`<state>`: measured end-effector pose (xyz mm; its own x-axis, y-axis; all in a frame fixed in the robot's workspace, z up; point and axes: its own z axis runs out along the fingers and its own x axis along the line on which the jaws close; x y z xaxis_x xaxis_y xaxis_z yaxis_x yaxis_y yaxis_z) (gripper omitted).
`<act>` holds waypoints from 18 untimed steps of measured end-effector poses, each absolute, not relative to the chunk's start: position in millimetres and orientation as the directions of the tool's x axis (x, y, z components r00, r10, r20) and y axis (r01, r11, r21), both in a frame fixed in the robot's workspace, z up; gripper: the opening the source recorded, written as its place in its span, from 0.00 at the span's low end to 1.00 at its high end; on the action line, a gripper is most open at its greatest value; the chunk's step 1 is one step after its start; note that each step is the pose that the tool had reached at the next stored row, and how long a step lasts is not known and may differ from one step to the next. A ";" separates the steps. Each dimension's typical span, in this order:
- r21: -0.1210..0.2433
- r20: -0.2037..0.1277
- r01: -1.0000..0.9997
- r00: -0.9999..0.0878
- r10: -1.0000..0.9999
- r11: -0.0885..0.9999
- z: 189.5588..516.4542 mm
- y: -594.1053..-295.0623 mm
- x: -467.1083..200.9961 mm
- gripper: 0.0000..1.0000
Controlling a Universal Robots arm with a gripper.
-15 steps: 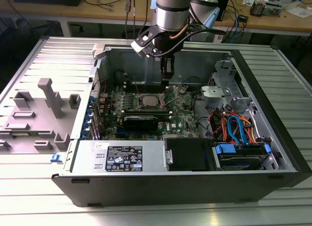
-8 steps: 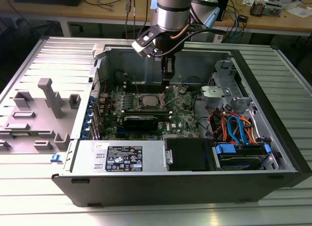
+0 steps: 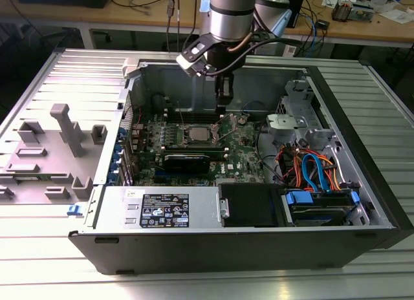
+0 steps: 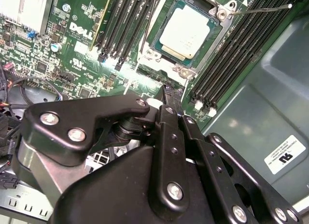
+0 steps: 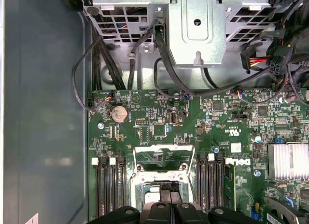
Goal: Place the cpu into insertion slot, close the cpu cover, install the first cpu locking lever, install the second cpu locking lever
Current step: 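Close the cpu cover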
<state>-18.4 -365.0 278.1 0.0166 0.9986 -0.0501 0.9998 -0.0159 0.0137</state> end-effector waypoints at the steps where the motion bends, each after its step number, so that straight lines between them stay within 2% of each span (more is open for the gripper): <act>1: 0.014 -0.050 1.000 0.017 0.999 -0.016 278.1 -365.0 -18.1 0.11; 18: 0.014 -0.050 1.000 0.017 0.999 -0.016 278.1 -365.0 -10.6 0.11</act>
<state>-10.6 -365.0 278.1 0.0166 0.9986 -0.0501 0.9998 -0.0159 0.0137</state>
